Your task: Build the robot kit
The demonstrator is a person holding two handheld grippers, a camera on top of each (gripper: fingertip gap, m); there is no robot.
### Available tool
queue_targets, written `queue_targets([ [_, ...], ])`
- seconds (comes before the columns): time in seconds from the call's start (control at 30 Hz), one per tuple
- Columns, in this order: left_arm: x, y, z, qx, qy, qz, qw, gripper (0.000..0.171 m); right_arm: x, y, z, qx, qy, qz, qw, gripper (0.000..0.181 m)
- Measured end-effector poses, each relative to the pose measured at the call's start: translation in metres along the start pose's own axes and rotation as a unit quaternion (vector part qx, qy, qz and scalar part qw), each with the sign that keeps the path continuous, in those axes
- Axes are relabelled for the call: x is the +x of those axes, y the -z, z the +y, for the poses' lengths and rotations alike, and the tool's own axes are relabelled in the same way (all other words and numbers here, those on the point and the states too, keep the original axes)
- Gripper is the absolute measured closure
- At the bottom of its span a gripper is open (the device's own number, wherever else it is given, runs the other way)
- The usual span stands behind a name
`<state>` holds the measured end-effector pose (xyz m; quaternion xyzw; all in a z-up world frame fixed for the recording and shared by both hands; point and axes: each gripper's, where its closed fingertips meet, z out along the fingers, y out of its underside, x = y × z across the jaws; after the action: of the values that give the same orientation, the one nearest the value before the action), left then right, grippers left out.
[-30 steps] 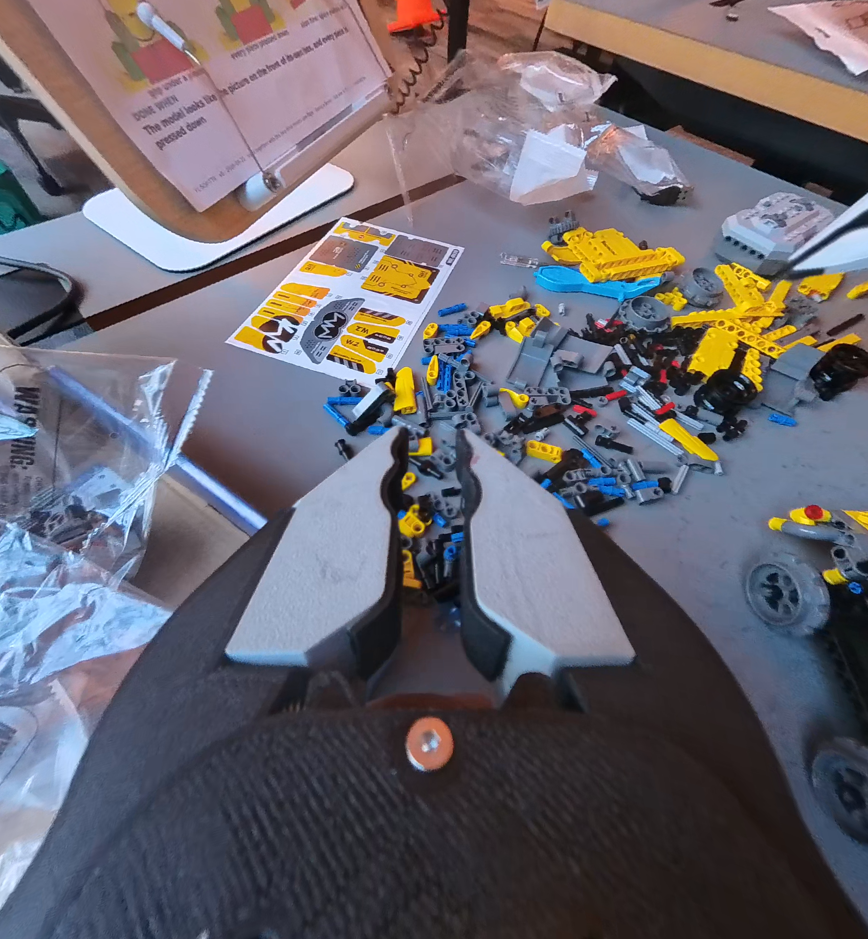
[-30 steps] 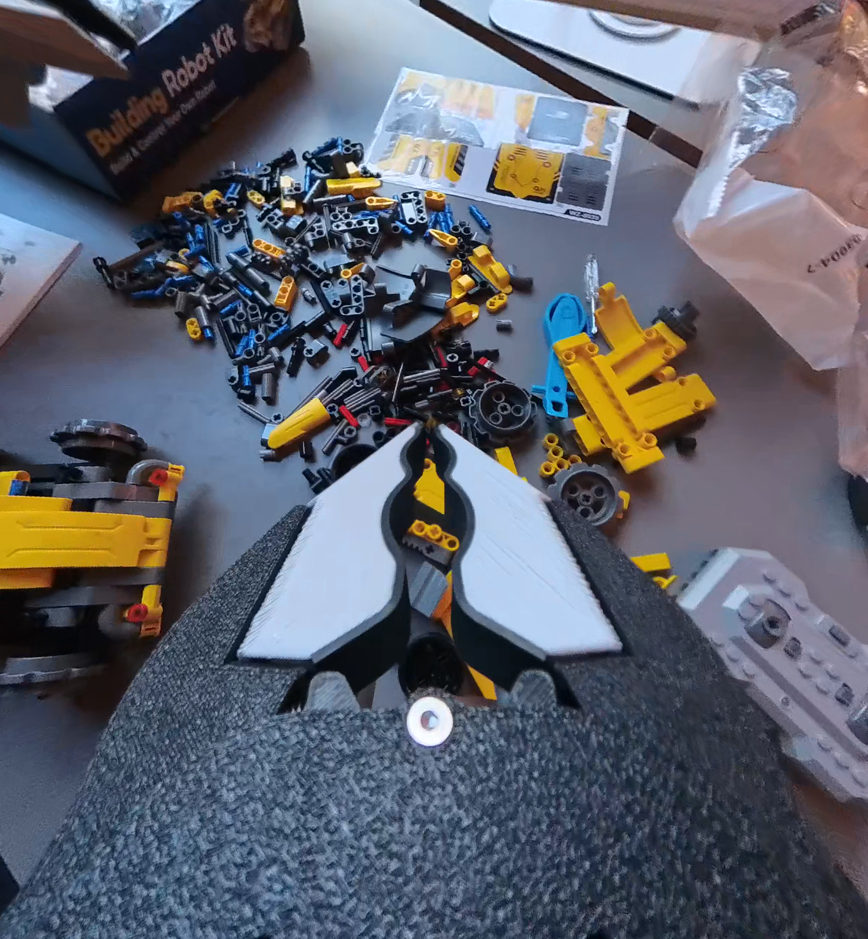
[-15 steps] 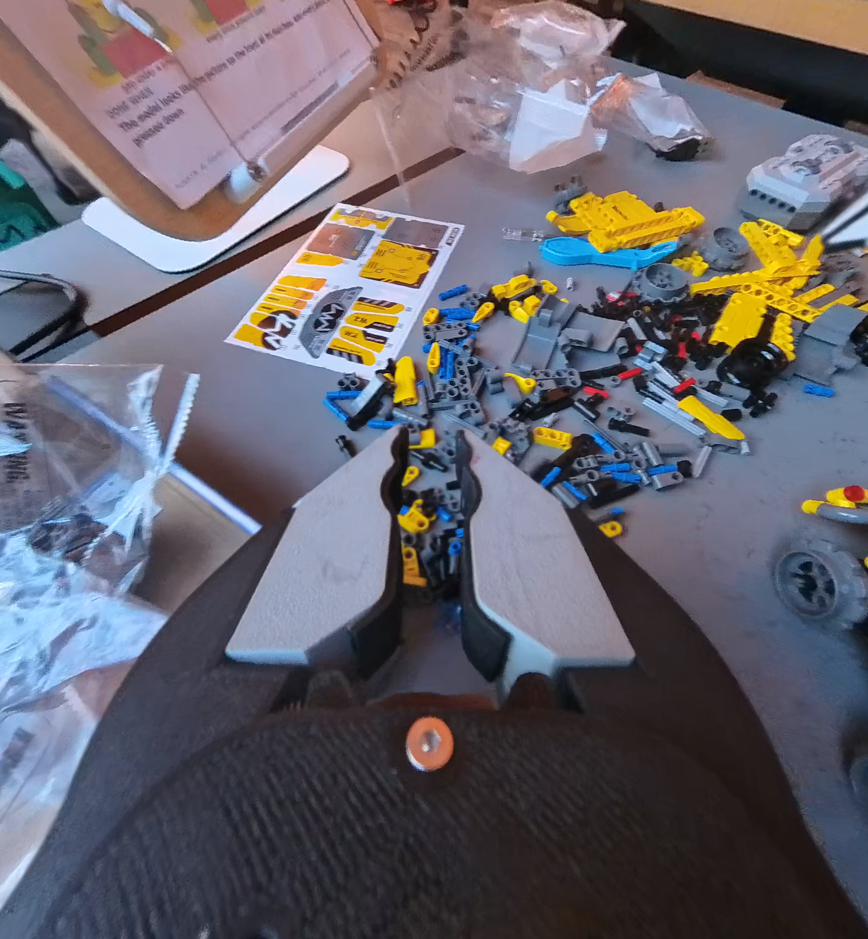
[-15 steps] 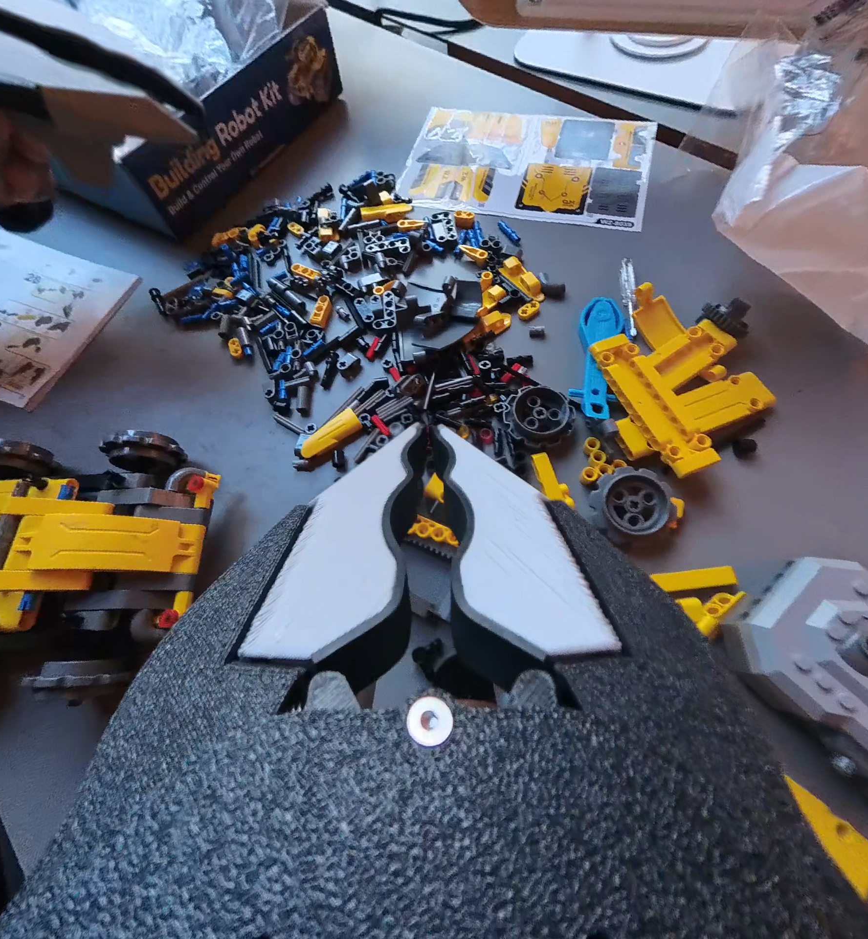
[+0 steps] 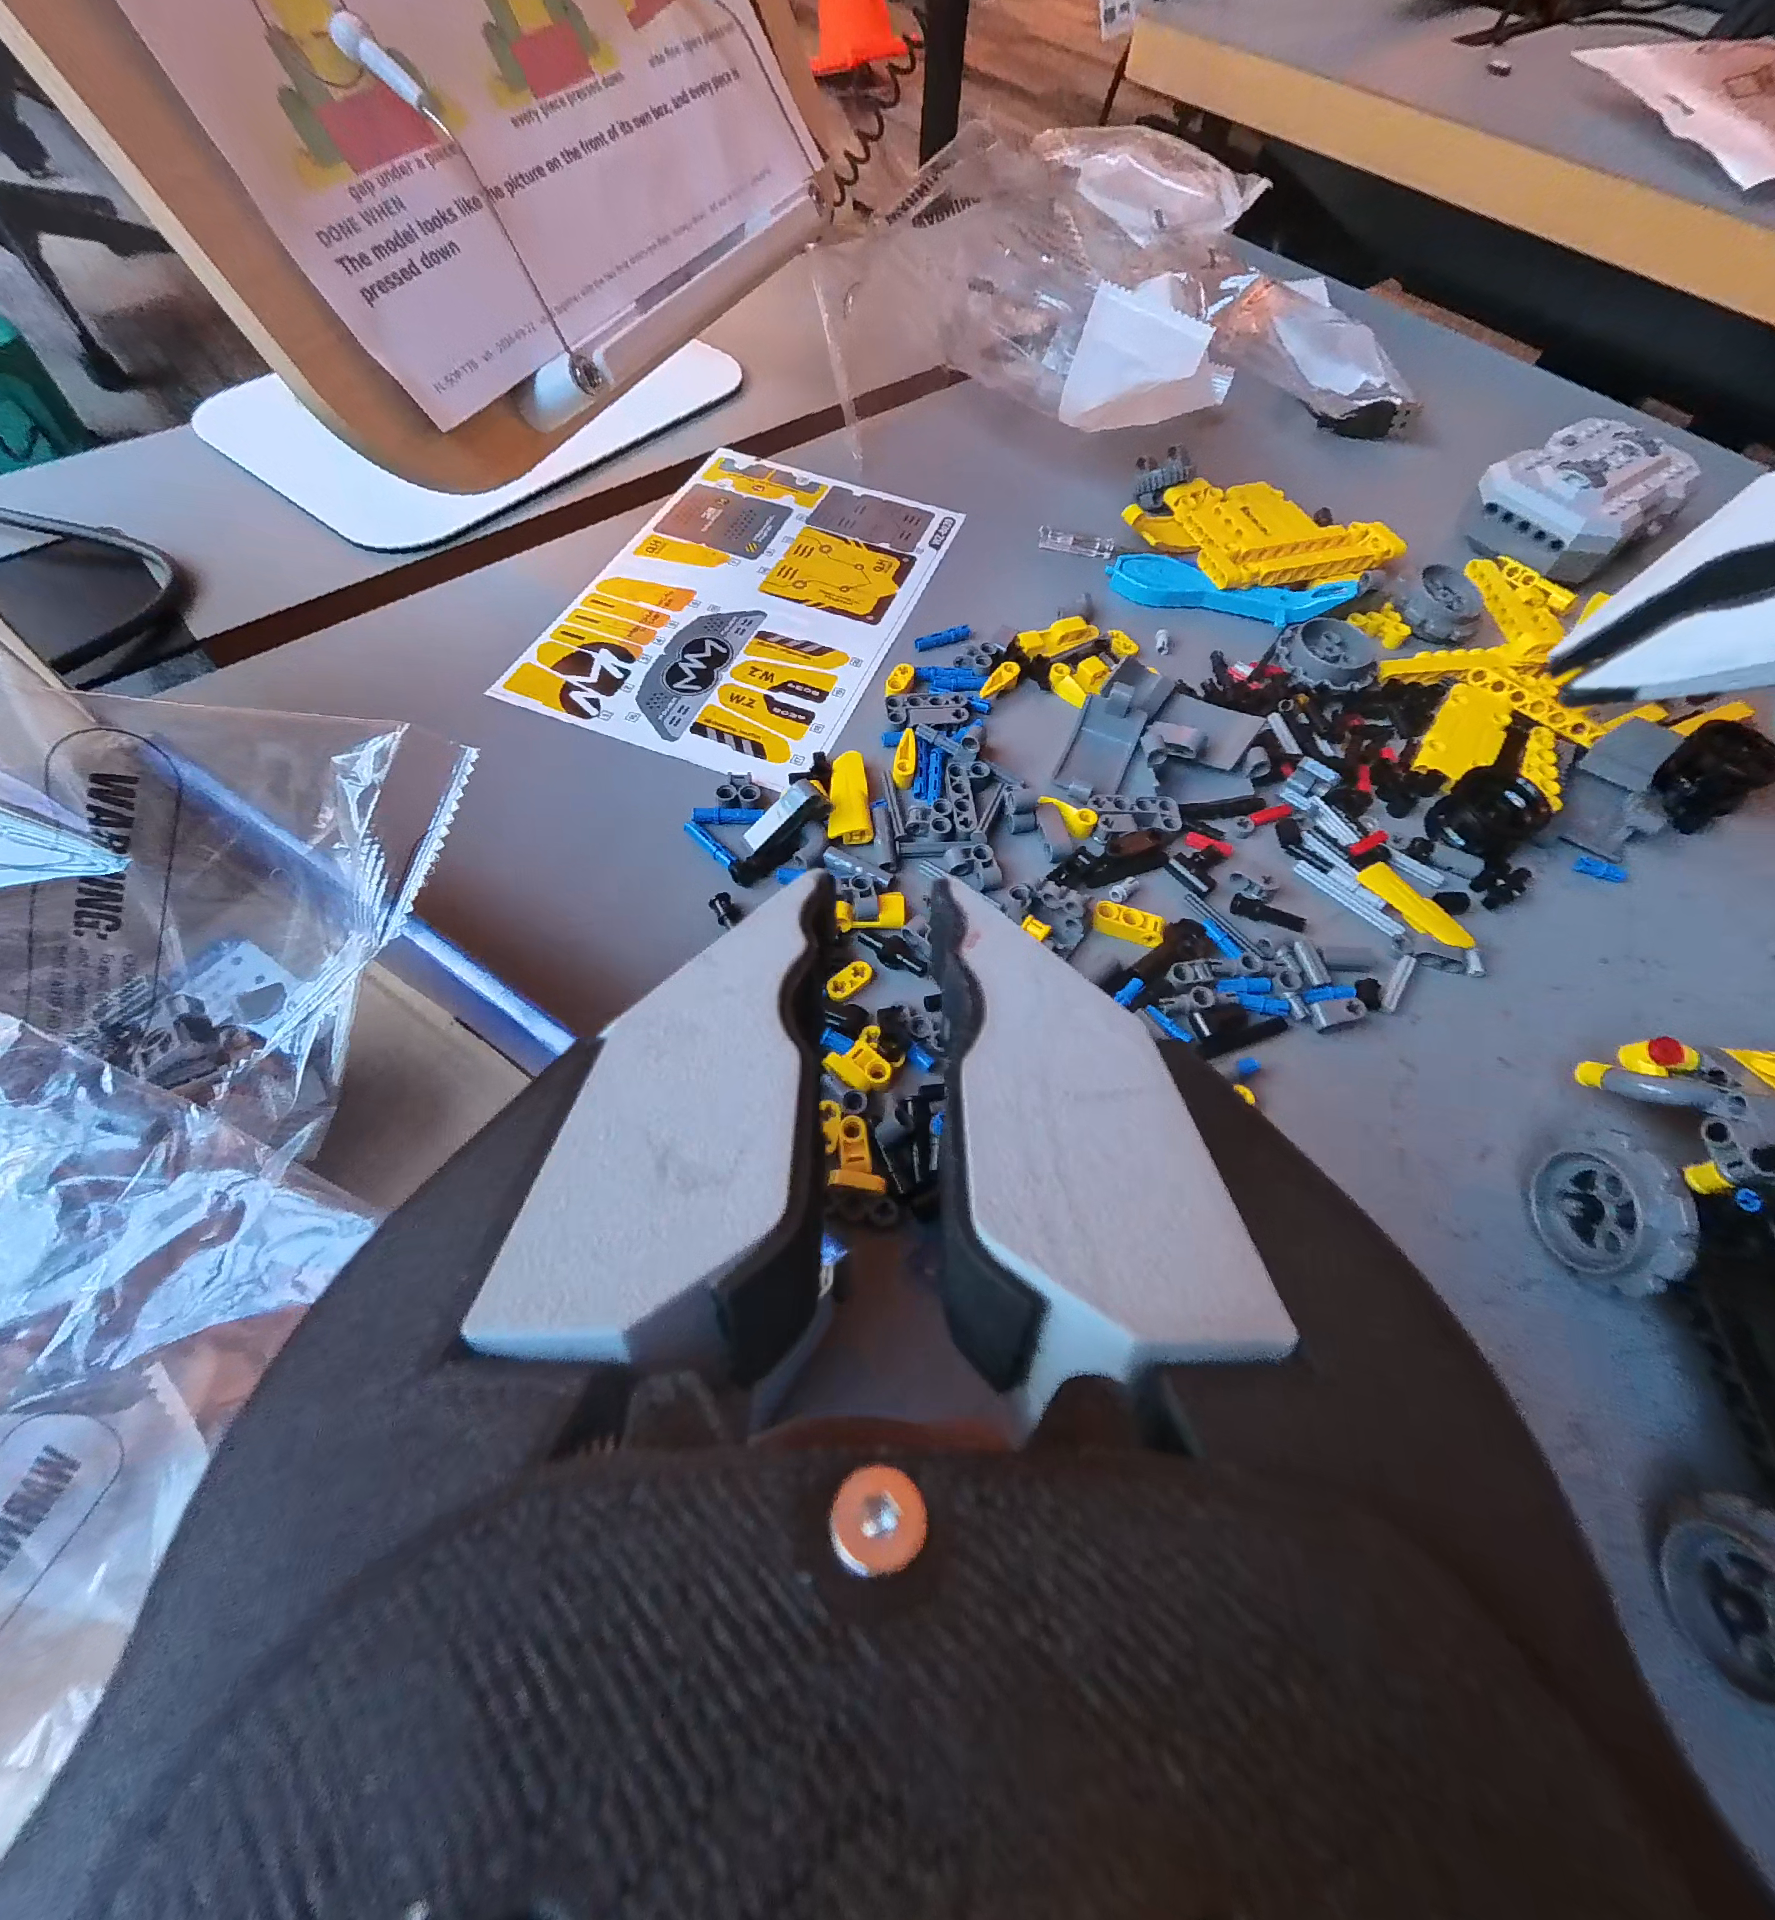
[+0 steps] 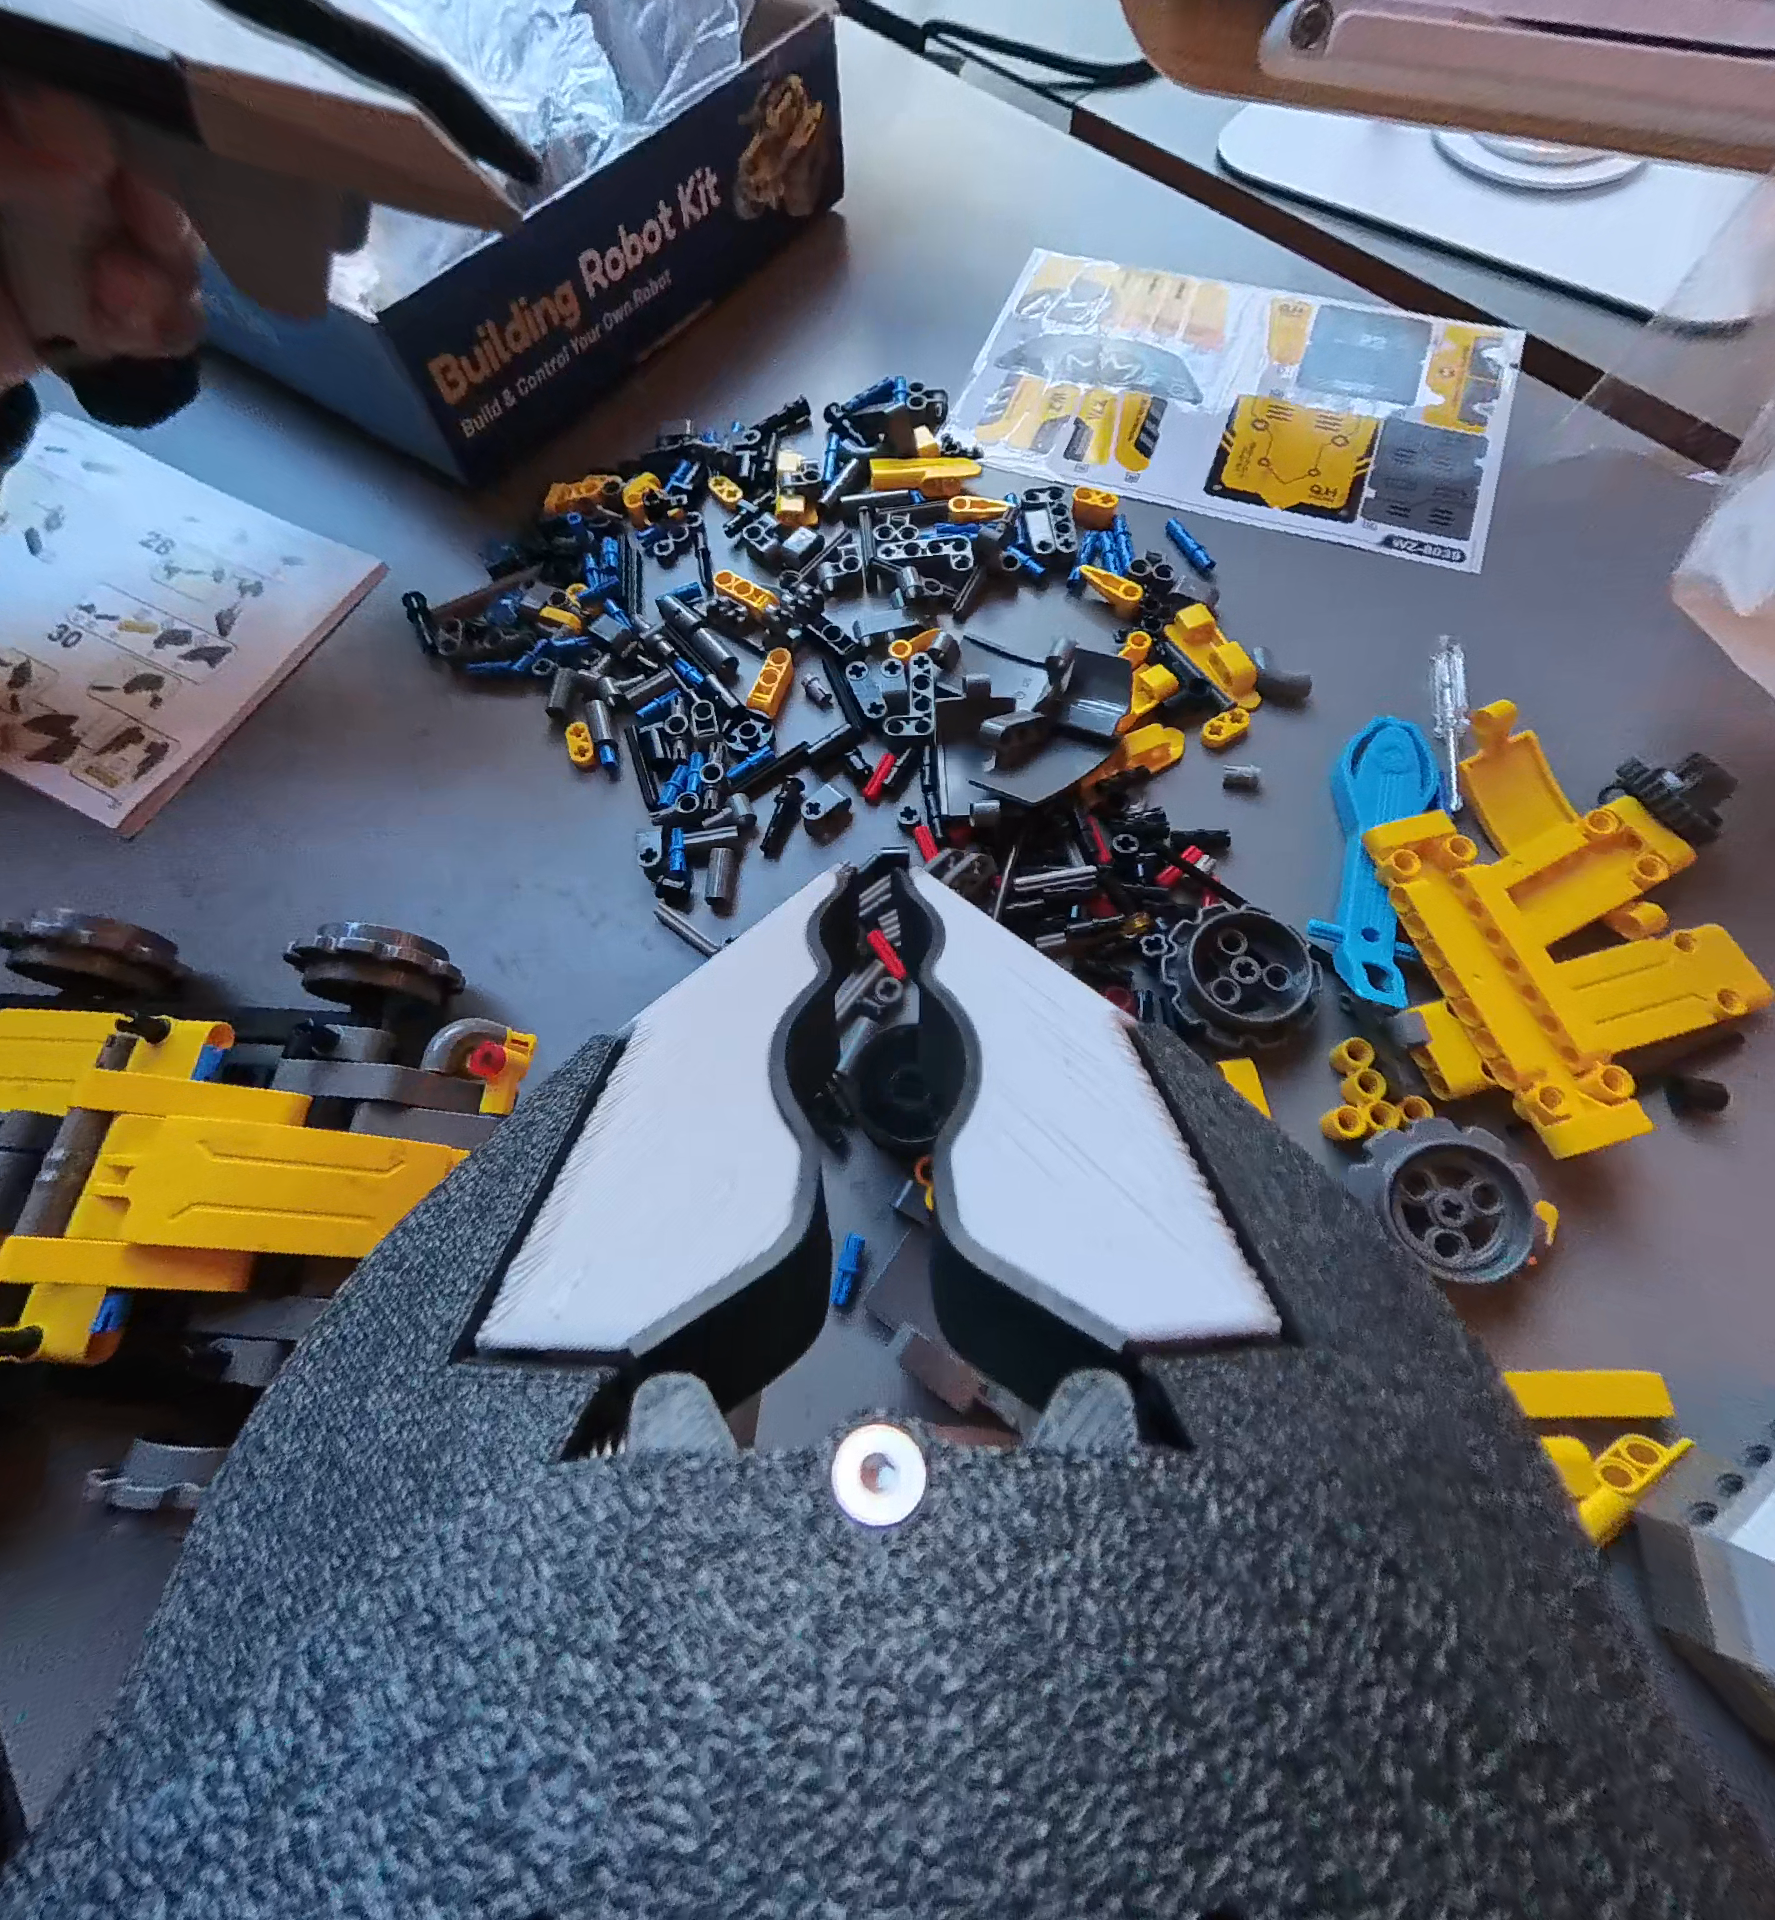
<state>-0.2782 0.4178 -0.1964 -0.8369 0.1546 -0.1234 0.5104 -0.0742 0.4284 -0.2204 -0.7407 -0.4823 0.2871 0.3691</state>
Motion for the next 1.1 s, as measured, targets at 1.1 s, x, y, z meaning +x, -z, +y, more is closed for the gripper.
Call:
queue_targets([
  [1.1,0.019,-0.015,0.015,-0.035,-0.023,0.022,0.999,0.156,-0.004,-0.115,-0.001,-0.183,0.161,-0.063,0.968,0.181],
])
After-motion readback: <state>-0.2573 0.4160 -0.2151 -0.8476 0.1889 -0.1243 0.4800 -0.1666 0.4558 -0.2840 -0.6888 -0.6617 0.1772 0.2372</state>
